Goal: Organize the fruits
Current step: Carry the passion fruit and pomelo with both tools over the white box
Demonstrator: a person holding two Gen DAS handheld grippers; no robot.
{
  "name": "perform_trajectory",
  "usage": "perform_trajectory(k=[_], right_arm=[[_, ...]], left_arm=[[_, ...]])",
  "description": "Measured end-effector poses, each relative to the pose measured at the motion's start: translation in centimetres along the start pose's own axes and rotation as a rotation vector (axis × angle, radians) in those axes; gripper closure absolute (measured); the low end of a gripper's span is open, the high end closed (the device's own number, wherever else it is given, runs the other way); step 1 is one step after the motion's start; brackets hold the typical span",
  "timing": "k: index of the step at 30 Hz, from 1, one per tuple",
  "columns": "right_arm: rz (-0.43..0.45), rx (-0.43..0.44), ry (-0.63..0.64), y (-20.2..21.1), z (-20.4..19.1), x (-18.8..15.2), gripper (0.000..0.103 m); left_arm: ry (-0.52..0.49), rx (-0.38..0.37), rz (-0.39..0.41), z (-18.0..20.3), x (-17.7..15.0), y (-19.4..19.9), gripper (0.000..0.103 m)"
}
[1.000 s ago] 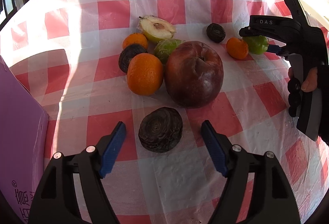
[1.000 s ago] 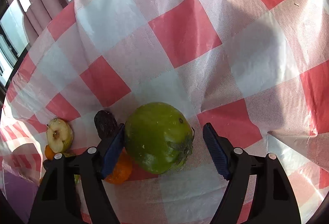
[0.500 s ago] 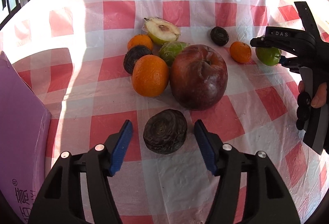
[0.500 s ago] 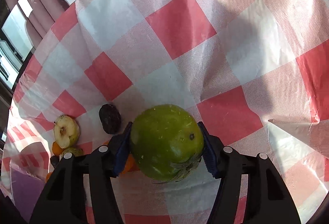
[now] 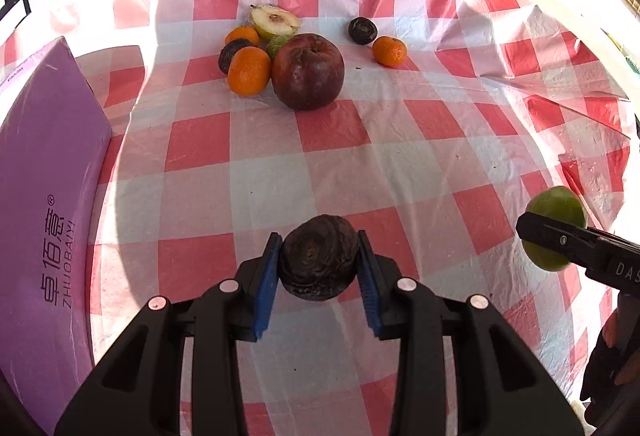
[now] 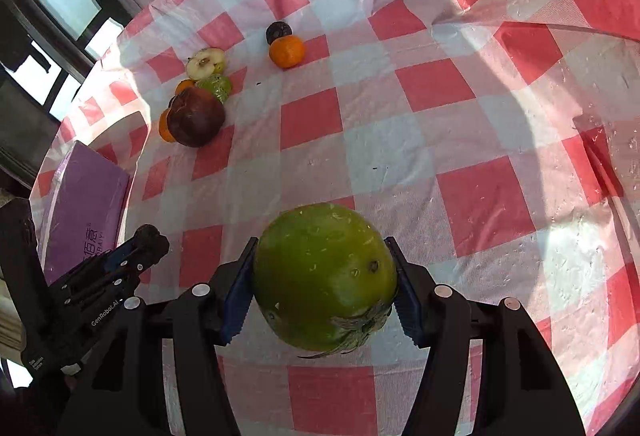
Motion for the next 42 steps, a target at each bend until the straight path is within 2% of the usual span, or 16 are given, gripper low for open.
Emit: perform_trajectory(k=[3,7,10,13,16,22,28,31,34,38,42], right_arm=[[-0.032,0.018,0.011,1.6,-0.2,-2.9,0.043],[-0.058,0.010,0.018,1.3,-0.9,-4.0,0.043],[-0.068,0.009,0.011,0.5,-2.0,-3.7,0.043],[-0.091,0.019,-0.039,-0.5,-3.1,-3.0,0.043],[-0.100,-0.009,-0.026,-0.9,-4.8,-2.0,0.043],[-0.079,-0.050,0.009,1.5,-10.2,-0.9,0.043],[0.026,-0.043,0.052,7.2,-16.7,-1.8,0.043],[0.095,-0.039,0.078,9.1,-20.0,-2.9,0.043],[0.117,-0.044,0.126,9.1,-23.2,-4.2,0.043],[0.127,-0.047,0.257,8.1,-28.1,-5.5,0.043],[0.100,0.003,0.334,5.7,-33.3,-6.5,0.043]], left_arm=[[-0.025,-0.045,-0.035,0.7,-2.2,1.5,0.066],[-0.075,-0.061,-0.048,0.6,-3.0,2.1,0.067],[-0.075,-0.084,-0.040,0.0,-1.8,2.8,0.066],[-0.105,-0.101,0.000,-0.2,0.2,4.0,0.066],[-0.102,-0.123,0.037,-1.0,2.1,5.7,0.066],[-0.105,-0.162,0.111,-3.7,4.5,10.6,0.066],[-0.150,-0.193,0.178,-8.2,4.5,16.8,0.066],[-0.119,-0.201,0.192,-11.4,3.6,18.1,0.066],[-0.105,-0.191,0.200,-14.7,2.2,18.8,0.066],[-0.122,-0.173,0.215,-18.2,0.4,19.2,0.066],[-0.029,-0.179,0.205,-22.3,-1.2,18.2,0.066]])
Point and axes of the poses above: each gripper's, at about its wrist camera, not at the fingertips, and y roughly against the way its jaws point, z to its right, x to its top, the point moved 6 cm from there along -y, roughly the way its jaws point, and after that the axes turned 5 degrees about -y, right-handed, at the moved point
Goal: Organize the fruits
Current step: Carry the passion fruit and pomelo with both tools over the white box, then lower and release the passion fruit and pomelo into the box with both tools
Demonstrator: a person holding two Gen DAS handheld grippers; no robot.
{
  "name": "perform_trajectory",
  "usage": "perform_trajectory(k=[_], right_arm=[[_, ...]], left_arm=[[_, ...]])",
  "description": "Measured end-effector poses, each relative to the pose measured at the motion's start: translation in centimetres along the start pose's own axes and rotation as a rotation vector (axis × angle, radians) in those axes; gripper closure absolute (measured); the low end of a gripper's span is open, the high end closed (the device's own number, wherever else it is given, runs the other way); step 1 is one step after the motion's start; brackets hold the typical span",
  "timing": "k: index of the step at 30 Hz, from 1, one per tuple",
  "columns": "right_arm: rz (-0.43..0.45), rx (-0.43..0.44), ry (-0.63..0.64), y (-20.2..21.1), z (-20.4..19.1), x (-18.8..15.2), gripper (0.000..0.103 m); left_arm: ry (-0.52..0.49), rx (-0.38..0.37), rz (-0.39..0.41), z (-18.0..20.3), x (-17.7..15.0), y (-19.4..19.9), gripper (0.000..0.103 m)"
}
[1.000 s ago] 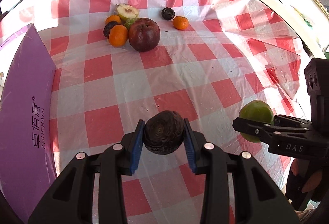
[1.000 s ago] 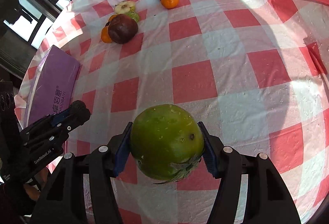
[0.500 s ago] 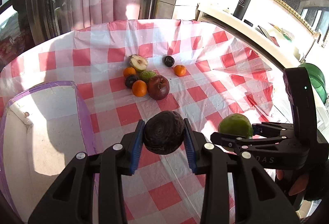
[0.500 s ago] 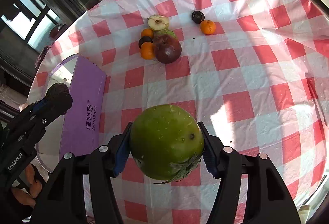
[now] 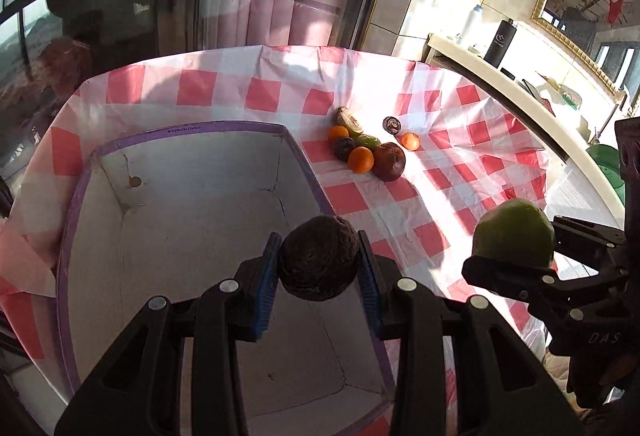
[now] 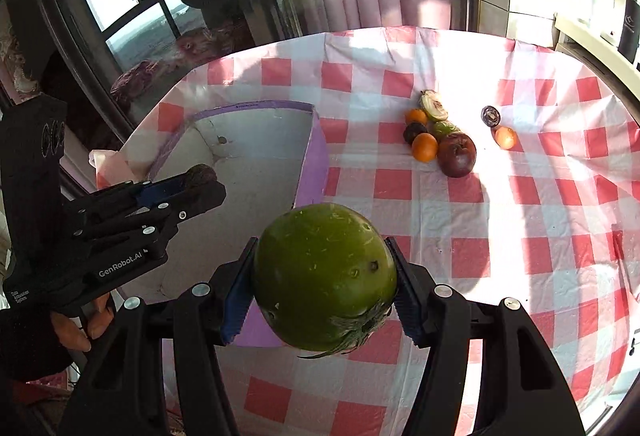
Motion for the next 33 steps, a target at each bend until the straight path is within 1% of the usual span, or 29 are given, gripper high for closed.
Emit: perform_trajectory(k=[3,6,7,9,11,12,14,16,18,20,22,25,30,31,33], right_arm=[[-0.047,0.003,0.089,-2.8,-3.9,0.1,0.043],[-0.101,-0.007,0.169,-5.6,-6.8,-0.1,0.043],[-0.125,-0.016,0.185,-6.6,-7.5,-0.1,0.043],[-0.173,-0.031,0.217,-8.5,-8.4,-0.3,0.043],[-0.208,-0.057,0.257,-10.2,-9.1,-0.5,0.043],[-0.243,-0.069,0.277,-11.2,-9.4,-0.8,0.043],[-0.316,-0.090,0.305,-13.2,-9.7,-1.5,0.043],[-0.410,-0.103,0.325,-15.3,-9.7,-2.8,0.043],[-0.493,-0.120,0.339,-17.2,-9.7,-4.2,0.043],[-0.548,-0.146,0.350,-18.3,-9.5,-5.3,0.043],[-0.597,-0.157,0.333,-19.0,-9.1,-6.3,0.043],[-0.617,-0.174,0.342,-19.5,-8.9,-7.1,0.043],[-0.620,-0.178,0.348,-19.4,-8.7,-7.4,0.043],[-0.619,-0.178,0.348,-19.4,-8.7,-7.5,0.043],[-0.617,-0.181,0.344,-19.4,-8.8,-7.5,0.043]], left_arm=[[0.067,0.027,-0.031,-3.1,-1.5,-0.7,0.066],[0.103,0.091,-0.074,-6.4,-2.5,-1.4,0.066],[0.122,0.123,-0.098,-7.7,-2.9,-1.7,0.066],[0.170,0.146,-0.165,-10.0,-3.7,-2.8,0.066],[0.185,0.190,-0.206,-11.6,-4.3,-3.5,0.066],[0.178,0.213,-0.237,-12.2,-4.7,-4.0,0.066],[0.170,0.236,-0.294,-13.1,-5.4,-5.0,0.066],[0.153,0.256,-0.351,-13.7,-6.2,-6.0,0.066],[0.153,0.254,-0.409,-13.9,-6.9,-6.9,0.066],[0.141,0.246,-0.468,-13.7,-7.6,-7.5,0.066],[0.148,0.228,-0.527,-13.7,-8.6,-8.1,0.066],[0.170,0.216,-0.588,-13.8,-9.8,-8.6,0.066],[0.192,0.221,-0.650,-13.8,-10.8,-8.7,0.065],[0.194,0.224,-0.651,-13.9,-10.9,-8.6,0.064],[0.195,0.218,-0.650,-13.6,-10.9,-8.3,0.056]])
Point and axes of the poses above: each gripper's, at about its wrist camera, not at the fingertips, and y roughly against the way its jaws point, z to its right, x to its top, the point moved 6 cm from there along -y, roughly the way its jaws point, and after that the axes turned 5 degrees about -y, right-handed, at the moved point
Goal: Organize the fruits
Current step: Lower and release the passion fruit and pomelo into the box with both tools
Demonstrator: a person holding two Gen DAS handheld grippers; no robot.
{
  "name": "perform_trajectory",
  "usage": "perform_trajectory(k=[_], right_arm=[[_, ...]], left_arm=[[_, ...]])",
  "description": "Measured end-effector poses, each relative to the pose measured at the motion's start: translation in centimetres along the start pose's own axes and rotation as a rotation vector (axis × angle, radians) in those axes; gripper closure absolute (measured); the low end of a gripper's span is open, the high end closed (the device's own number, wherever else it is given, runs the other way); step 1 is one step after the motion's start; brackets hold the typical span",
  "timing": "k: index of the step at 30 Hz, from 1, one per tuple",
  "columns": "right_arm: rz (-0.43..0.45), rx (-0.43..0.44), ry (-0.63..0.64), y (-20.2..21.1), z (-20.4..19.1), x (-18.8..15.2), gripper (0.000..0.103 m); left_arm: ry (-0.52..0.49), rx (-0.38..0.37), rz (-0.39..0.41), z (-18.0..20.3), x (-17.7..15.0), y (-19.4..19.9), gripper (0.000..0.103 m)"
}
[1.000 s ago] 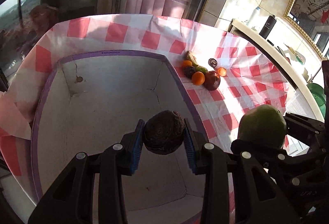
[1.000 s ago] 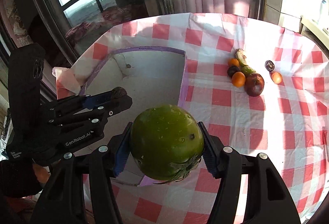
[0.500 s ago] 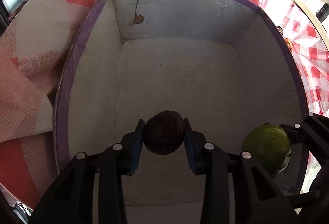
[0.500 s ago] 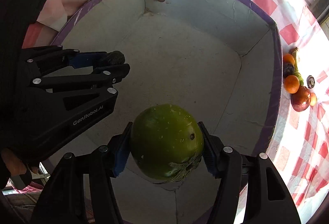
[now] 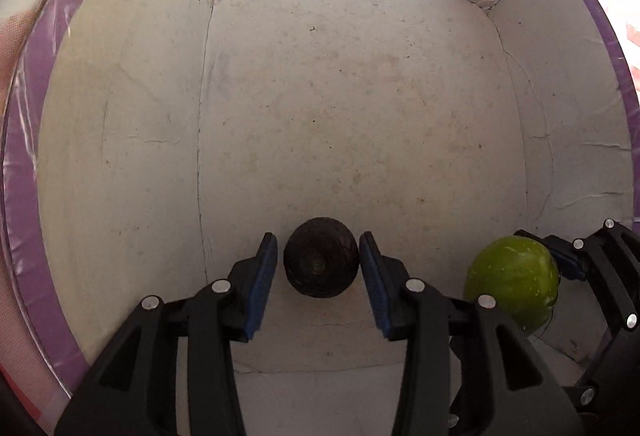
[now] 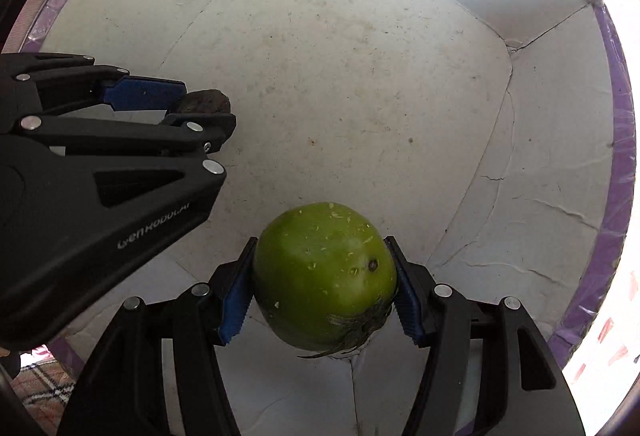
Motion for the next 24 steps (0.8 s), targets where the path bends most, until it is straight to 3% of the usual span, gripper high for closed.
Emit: perform_trajectory(k=[1,5,17,21,24], right_arm=[[-0.002,0.001,-0.007,0.0,0.0,0.0,0.043],[0.006,0.023,-0.022,0.3,0.6,0.1,0.042],[-0.002,0.090,0.016,1.1,-0.1,-2.0,0.035],[0.011,0.115,0.014,1.6,0.5,-2.0,0.033],[0.050,0.132,0.020,2.6,0.9,-2.3,0.031]], left_arm=[[-0.001,-0.003,-0.001,0.1,-0.1,0.1,0.048],[-0.004,-0.033,0.001,0.0,0.1,0.3,0.041],[0.002,-0.084,0.006,0.4,-2.5,1.7,0.033],[0.004,-0.079,0.061,0.6,-2.5,3.4,0.031],[-0.011,-0.068,0.168,1.0,-2.2,6.1,0.026]])
Point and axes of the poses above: each gripper's, at about its wrist camera, not at the fingertips, and y roughly against the way its jaws point, z to its right, x to its top, the point moved 6 cm from there along -y, roughly the way its jaws point, and after that the axes turned 5 degrees about -y, right-handed, at the moved point
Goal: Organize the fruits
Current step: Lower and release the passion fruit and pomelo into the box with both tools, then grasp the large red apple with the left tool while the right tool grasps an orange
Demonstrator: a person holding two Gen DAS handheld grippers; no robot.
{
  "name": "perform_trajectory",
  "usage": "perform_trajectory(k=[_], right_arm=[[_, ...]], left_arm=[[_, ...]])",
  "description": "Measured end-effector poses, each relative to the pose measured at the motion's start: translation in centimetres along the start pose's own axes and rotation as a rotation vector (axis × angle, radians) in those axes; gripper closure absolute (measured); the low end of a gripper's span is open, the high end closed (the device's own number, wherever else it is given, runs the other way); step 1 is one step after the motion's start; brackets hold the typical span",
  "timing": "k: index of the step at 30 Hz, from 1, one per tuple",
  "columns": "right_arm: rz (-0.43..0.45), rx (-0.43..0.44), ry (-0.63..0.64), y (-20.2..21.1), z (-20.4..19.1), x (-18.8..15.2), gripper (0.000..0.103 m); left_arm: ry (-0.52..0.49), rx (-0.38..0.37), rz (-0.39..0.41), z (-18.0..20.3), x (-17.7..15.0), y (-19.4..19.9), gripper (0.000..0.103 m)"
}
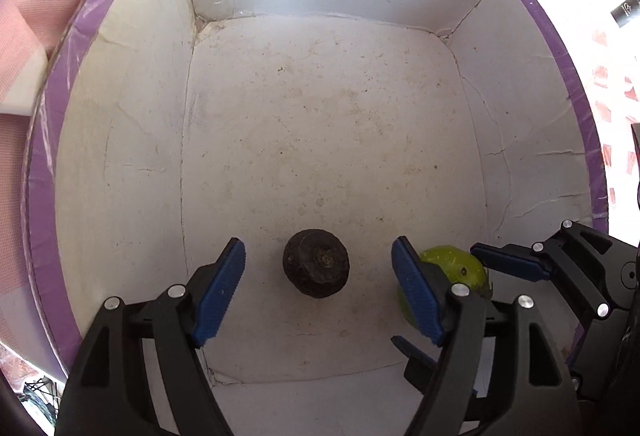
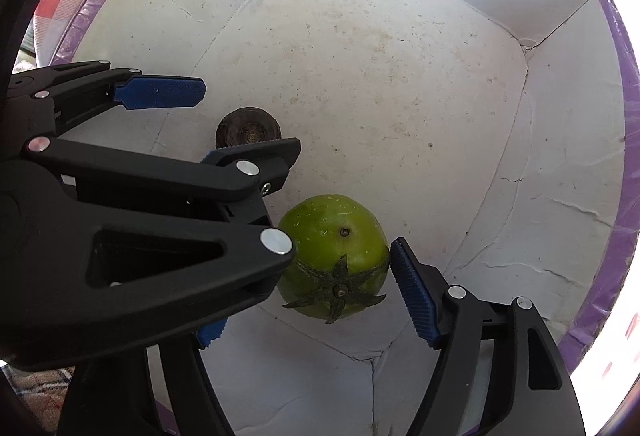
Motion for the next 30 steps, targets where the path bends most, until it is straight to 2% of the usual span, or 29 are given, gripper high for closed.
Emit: perform_trajectory(k=[5,8,11,14,16,18,20,22,26,28,30], right_arm=[[0.141,0.070,0.050,2.9,-0.7,-0.4,0.017],[0.210,0.115,0.117,5.0,-0.8,-1.3,0.017],[0.319,0.167,0.173,8.8,-0.8,-1.7,0.017],[0.453,0.236,0.154,13.3,1.5,-1.6,0.017],[0.564,0.248,0.100,16.4,4.0,-1.5,0.015],[0.649,0.233,0.028,17.8,7.6,-1.7,0.015],[0.685,0.203,-0.049,18.4,11.5,-2.1,0.015],[0.670,0.176,-0.128,16.1,13.5,-3.3,0.015],[0.607,0.081,-0.260,14.0,19.3,-5.6,0.015],[0.562,0.021,-0.324,12.7,22.9,-7.8,0.015],[0.532,0.003,-0.381,11.2,25.9,-8.9,0.015]], left_arm=[[-0.046,0.027,0.200,0.9,0.4,4.6,0.019],[-0.043,0.088,0.278,1.6,-0.5,5.5,0.015],[0.023,0.160,0.376,1.3,0.1,8.0,0.011],[0.082,0.216,0.514,1.9,0.8,10.5,0.002],[0.105,0.256,0.585,3.5,1.4,12.4,0.002],[0.107,0.305,0.626,5.1,2.2,13.2,0.002],[0.091,0.312,0.649,7.4,3.5,14.0,0.002],[0.064,0.276,0.641,9.9,5.1,14.1,0.002],[0.017,0.171,0.608,16.7,7.5,11.4,0.002],[-0.007,0.114,0.569,20.0,8.3,9.6,0.002],[-0.018,0.058,0.518,22.9,9.1,6.9,0.002]])
Point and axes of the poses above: each gripper's, at about its wrist camera, not at the fingertips, and y roughly against the way its jaws point, z to its right, x to its top, the point moved 6 cm from there along -y, roughly the way its jaws point, and after that the axes turned 5 degrees about -y, right-handed, at the moved point
